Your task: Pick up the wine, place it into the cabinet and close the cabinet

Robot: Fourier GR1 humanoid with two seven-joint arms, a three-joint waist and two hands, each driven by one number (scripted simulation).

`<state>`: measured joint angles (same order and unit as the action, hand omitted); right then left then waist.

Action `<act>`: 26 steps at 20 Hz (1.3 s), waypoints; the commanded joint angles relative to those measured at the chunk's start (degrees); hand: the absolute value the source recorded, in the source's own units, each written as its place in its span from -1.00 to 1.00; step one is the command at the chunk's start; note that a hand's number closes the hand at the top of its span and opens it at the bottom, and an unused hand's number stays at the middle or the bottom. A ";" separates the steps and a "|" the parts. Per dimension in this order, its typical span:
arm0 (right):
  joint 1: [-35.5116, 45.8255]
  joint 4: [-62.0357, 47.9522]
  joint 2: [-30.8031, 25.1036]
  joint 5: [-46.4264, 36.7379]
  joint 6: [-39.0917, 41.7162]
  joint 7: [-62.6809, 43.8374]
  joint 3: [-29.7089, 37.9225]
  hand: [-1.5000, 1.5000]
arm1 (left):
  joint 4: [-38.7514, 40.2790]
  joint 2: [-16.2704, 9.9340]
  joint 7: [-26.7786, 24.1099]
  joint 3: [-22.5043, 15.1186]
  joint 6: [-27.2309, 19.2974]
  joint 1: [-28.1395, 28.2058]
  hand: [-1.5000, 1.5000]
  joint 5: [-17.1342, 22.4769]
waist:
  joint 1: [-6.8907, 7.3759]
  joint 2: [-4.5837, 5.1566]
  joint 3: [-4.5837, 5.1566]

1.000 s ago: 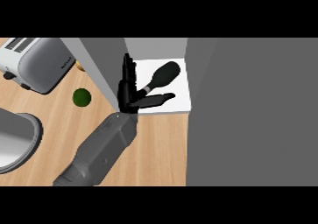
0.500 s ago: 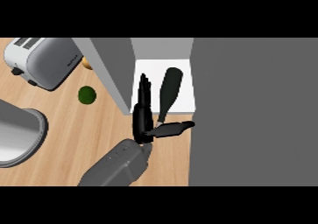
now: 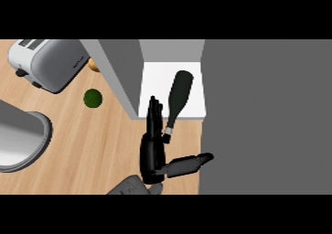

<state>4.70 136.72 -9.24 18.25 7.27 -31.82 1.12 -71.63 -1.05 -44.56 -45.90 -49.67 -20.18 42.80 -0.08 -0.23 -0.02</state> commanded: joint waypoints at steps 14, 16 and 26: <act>-2.20 5.55 0.17 5.66 2.00 -3.57 -0.88 -1.00 | -30.26 -10.95 6.11 -8.21 -8.44 18.74 -1.00 -12.33 | 0.04 0.03 0.01; -0.87 4.90 -2.37 10.65 3.83 -5.74 2.36 -1.00 | -33.27 -14.32 7.45 -7.54 -6.18 19.24 -1.00 -11.96 | -0.01 0.02 0.00; -7.07 4.41 -2.60 7.62 11.48 -0.07 -0.64 1.00 | -45.81 -26.59 8.93 -9.23 -2.14 27.14 -1.00 -14.29 | -0.07 0.09 -0.03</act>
<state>0.47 136.67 -10.18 19.76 15.48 -32.87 -2.61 -113.01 -23.47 -37.60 -54.81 -52.03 5.35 29.98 -0.13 -0.22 -0.01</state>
